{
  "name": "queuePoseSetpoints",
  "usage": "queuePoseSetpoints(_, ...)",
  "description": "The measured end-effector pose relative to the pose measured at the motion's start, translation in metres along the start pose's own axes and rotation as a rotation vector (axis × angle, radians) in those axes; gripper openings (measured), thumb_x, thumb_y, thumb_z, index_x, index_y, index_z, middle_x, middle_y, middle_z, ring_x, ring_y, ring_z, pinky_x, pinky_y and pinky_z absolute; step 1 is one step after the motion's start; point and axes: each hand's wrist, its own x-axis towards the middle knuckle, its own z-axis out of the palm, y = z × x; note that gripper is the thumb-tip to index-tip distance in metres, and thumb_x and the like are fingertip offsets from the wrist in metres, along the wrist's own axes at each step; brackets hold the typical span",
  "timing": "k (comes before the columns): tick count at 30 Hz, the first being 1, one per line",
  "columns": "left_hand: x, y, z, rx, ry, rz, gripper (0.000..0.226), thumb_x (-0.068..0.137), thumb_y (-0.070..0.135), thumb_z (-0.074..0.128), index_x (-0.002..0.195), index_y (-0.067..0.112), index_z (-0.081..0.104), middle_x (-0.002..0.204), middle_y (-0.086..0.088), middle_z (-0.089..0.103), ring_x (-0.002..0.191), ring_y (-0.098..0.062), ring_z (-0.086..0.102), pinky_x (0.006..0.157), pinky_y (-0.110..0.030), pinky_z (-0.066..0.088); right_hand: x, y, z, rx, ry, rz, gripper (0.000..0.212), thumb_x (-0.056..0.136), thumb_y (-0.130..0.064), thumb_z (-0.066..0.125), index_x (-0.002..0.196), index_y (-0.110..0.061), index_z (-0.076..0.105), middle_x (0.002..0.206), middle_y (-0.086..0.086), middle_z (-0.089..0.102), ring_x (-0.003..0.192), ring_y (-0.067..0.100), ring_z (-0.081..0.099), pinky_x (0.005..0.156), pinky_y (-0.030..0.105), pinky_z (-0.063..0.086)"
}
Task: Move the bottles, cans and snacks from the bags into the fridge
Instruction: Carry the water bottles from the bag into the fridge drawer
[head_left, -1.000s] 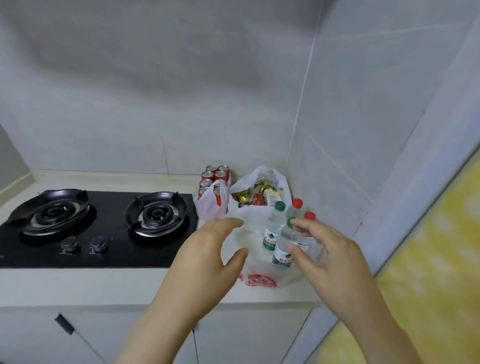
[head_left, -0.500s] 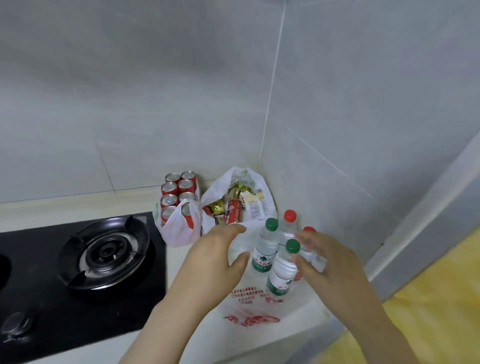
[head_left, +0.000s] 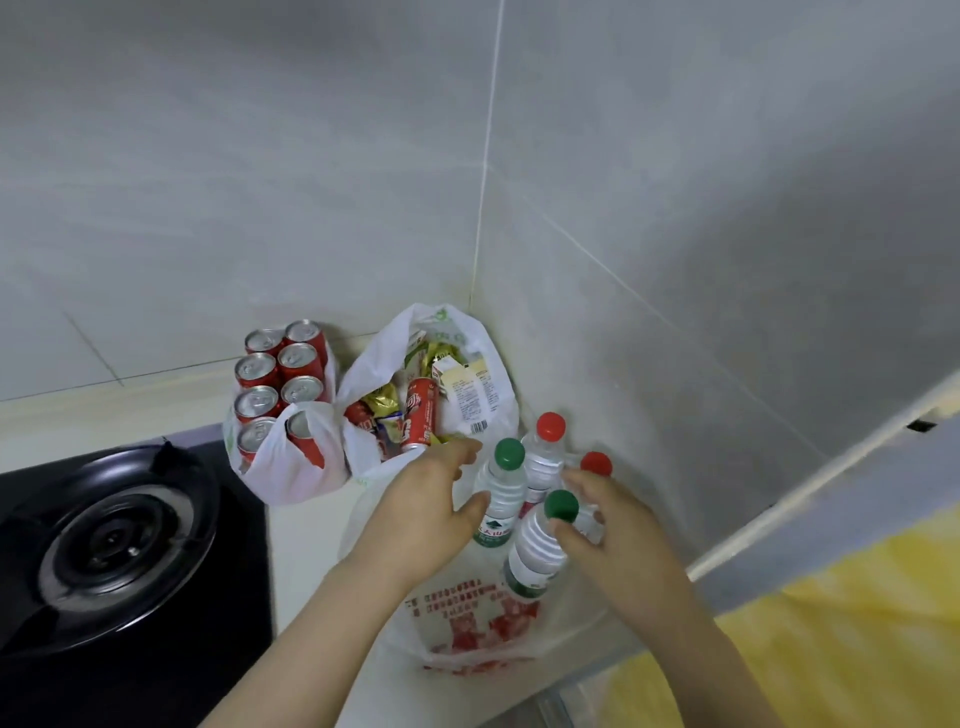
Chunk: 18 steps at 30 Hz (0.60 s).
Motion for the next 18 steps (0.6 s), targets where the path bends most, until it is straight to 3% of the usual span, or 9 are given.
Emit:
queuePoseSetpoints(6, 0.037, -0.01, 0.028, -0.132, -0.006, -0.121, 0.061, 0.085, 0.027, 0.069, 0.14, 0.019, 0.044, 0.131, 0.004, 0.056, 0.109, -0.009, 0.055, 0.089, -0.02, 0.044, 0.008, 0.004, 0.024, 0.049, 0.02, -0.049, 0.037, 0.087, -0.024, 0.063, 0.123, -0.033, 0.055, 0.117, -0.018, 0.057, 0.104, 0.0, 0.052, 0.095, 0.028, 0.045)
queuePoseSetpoints(10, 0.05, -0.015, 0.046, -0.182, -0.035, -0.135, 0.069, 0.081, 0.032, 0.072, 0.142, 0.021, 0.041, 0.132, 0.003, 0.056, 0.117, -0.012, 0.054, 0.097, -0.029, 0.046, 0.009, 0.014, 0.032, 0.08, 0.105, -0.065, 0.013, 0.085, -0.024, 0.065, 0.094, -0.03, 0.057, 0.093, -0.018, 0.057, 0.086, -0.002, 0.052, 0.076, 0.024, 0.047)
queuePoseSetpoints(13, 0.057, -0.013, 0.056, -0.134, -0.035, -0.101, 0.072, 0.079, 0.04, 0.073, 0.141, 0.023, 0.042, 0.13, 0.004, 0.057, 0.12, -0.013, 0.053, 0.101, -0.032, 0.045, 0.01, 0.022, 0.036, 0.071, 0.136, -0.064, 0.016, 0.08, -0.022, 0.066, 0.079, -0.028, 0.051, 0.081, -0.015, 0.052, 0.077, 0.001, 0.051, 0.067, 0.025, 0.045)
queuePoseSetpoints(15, 0.062, -0.012, 0.06, -0.079, -0.012, -0.085, 0.06, 0.078, 0.038, 0.074, 0.131, 0.019, 0.053, 0.121, 0.001, 0.061, 0.112, -0.016, 0.056, 0.094, -0.029, 0.047, 0.009, 0.027, 0.041, 0.112, 0.154, -0.047, 0.017, 0.078, -0.021, 0.068, 0.077, -0.027, 0.053, 0.08, -0.014, 0.053, 0.075, 0.004, 0.052, 0.066, 0.027, 0.047)
queuePoseSetpoints(18, 0.065, -0.015, 0.066, -0.087, 0.044, -0.073, 0.029, 0.074, 0.03, 0.078, 0.095, 0.016, 0.064, 0.095, -0.002, 0.062, 0.089, -0.019, 0.058, 0.072, -0.025, 0.046, 0.002, 0.029, 0.051, 0.305, 0.202, 0.031, 0.018, 0.073, -0.018, 0.073, 0.081, -0.028, 0.06, 0.082, -0.012, 0.062, 0.078, 0.007, 0.059, 0.07, 0.025, 0.05)
